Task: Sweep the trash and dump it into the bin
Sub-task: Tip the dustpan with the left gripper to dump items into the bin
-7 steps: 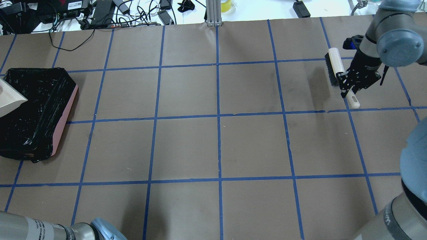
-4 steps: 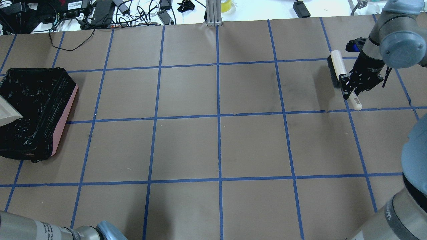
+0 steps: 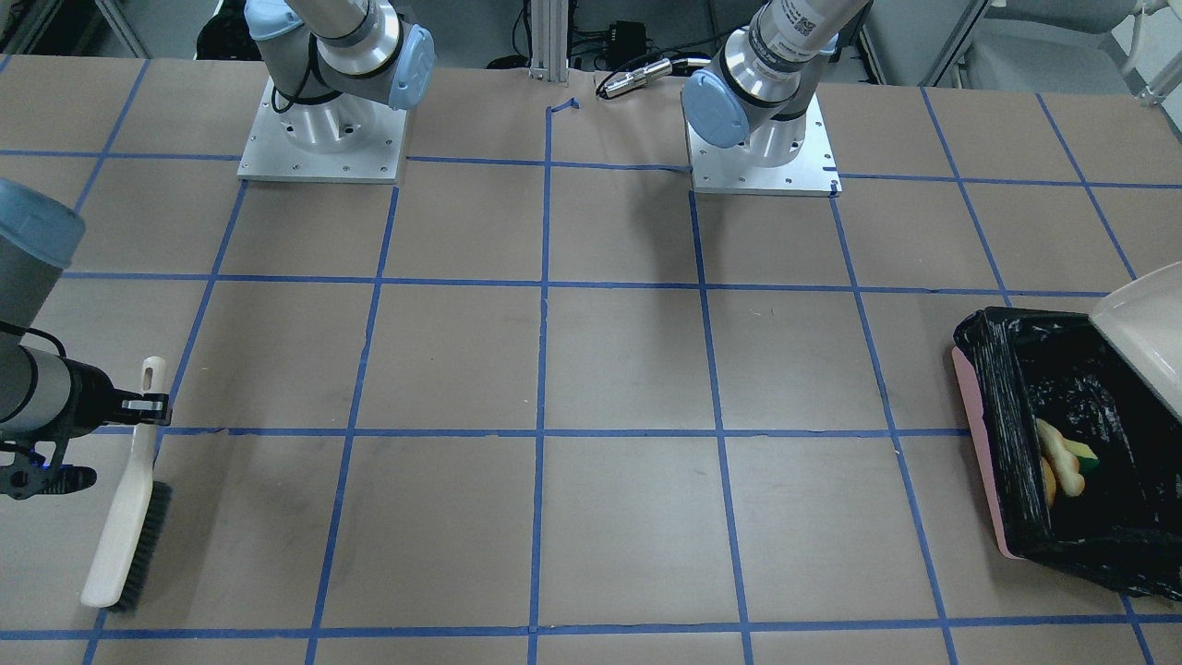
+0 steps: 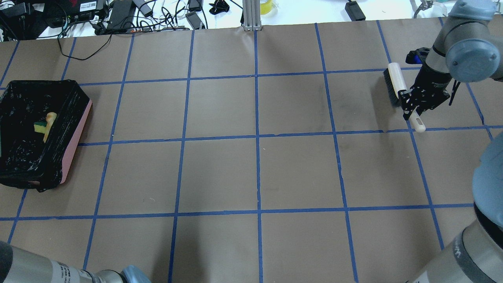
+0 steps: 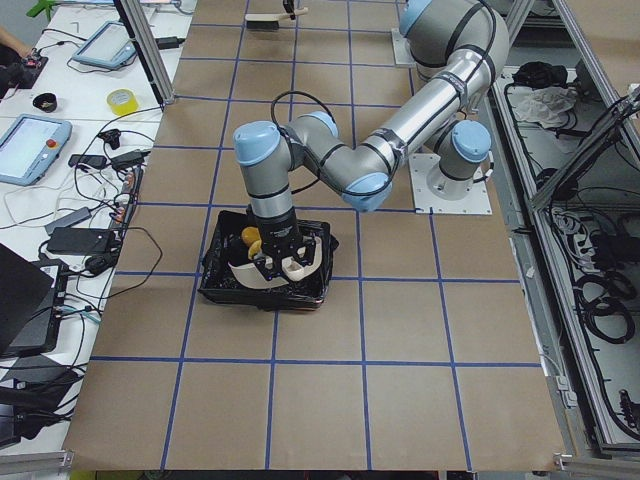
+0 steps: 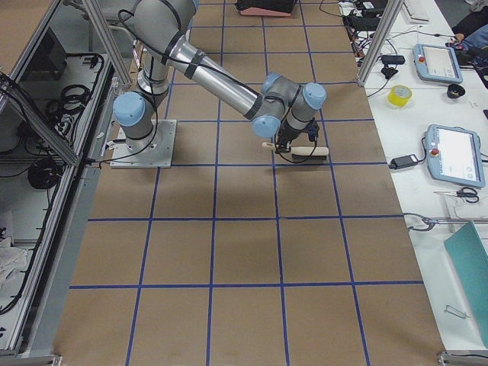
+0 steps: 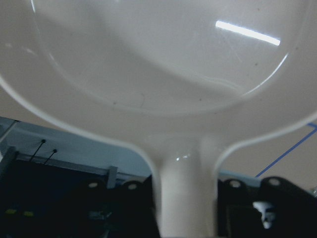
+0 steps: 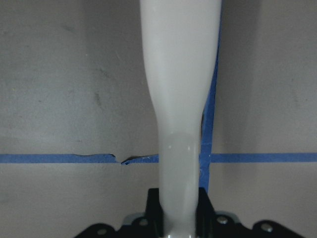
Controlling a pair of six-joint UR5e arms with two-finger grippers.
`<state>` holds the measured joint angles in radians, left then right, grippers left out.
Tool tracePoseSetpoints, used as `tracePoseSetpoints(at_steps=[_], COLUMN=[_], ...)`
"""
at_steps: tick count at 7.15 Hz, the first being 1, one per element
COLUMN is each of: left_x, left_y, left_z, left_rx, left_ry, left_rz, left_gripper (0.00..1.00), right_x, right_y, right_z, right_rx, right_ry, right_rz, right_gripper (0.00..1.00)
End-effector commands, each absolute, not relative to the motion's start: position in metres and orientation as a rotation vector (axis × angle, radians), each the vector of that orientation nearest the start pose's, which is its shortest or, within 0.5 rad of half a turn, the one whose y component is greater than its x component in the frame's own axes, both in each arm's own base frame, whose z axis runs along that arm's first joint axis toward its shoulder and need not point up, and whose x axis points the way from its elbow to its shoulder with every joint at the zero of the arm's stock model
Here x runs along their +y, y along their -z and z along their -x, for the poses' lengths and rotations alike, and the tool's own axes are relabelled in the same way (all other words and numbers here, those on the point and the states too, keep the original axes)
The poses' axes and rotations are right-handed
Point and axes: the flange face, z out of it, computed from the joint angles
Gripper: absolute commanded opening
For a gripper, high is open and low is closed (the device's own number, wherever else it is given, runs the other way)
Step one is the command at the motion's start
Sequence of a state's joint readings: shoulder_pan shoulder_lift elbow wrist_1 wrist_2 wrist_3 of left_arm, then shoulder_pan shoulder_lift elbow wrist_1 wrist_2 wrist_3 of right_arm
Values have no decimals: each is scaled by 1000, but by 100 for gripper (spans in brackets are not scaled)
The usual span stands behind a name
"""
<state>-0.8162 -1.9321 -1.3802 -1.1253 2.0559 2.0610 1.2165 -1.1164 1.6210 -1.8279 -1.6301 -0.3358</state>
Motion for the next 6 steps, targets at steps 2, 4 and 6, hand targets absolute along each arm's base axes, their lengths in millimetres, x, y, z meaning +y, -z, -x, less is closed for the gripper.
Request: tracePoseSetpoints(at_steps=[2,4,6], left_x=[-555,-571,-600], left_y=[-451,-433,-420], left_z=[-365,-343,-297], left_rx=[2088,2135,2124], left_ry=[-567,-300,-105], left_rz=[-1659,-1802,-1923], left_gripper=[0,0,0], right_x=[-613,-613,-614], right_y=[-220,-220,-222], right_z=[91,90,91], right_rx=[3089,3086,3089], right_ry=[-392,-381,-367], right_rz=[-19,-30,-29], right_gripper=[7,21,79])
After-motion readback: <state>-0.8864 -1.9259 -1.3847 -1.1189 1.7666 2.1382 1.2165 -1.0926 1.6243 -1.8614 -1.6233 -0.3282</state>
